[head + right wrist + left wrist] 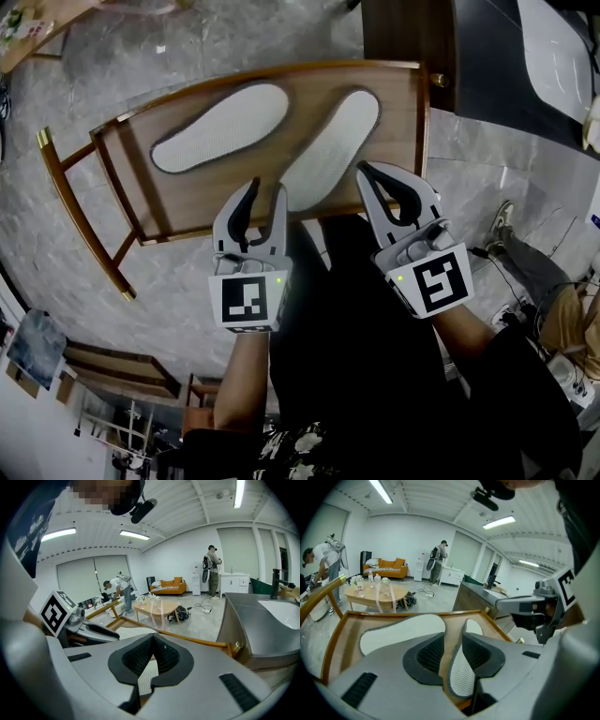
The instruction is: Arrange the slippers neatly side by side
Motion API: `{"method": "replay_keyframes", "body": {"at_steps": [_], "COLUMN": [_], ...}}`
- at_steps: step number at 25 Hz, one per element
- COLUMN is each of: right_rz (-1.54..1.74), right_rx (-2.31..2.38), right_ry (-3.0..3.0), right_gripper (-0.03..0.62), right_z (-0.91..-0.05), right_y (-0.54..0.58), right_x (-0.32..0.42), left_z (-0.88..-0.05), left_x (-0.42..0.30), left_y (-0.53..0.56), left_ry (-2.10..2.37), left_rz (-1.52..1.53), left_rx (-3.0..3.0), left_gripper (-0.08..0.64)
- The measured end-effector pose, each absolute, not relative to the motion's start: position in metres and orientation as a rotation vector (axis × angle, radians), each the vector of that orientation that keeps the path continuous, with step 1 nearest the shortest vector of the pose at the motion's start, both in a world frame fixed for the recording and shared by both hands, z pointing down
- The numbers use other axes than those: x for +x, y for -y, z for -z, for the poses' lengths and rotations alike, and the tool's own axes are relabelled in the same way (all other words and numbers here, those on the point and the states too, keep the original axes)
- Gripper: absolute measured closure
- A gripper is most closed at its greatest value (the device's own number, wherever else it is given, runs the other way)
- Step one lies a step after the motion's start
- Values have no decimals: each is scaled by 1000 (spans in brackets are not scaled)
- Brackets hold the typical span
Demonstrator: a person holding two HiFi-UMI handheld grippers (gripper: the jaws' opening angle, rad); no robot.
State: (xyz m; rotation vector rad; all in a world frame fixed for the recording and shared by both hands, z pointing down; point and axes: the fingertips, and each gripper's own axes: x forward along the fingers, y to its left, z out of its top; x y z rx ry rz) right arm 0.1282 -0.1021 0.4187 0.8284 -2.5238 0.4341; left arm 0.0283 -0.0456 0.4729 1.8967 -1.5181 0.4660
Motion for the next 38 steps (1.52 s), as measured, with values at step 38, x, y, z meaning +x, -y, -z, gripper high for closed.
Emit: {"method": "replay_keyframes", "body": {"at_steps": [38], "right_rz": [-449], "right_rx": [835], "right_ry": [2497], "right_gripper": [594], "right_z": [-418], "right_y": [85], "right_x": [132], "left_z": [-472], "left_x": [73], "left_y": [59], "left_ry": [1224], "left_rz": [-735], "left_rx": [2134], "left_gripper": [531]}}
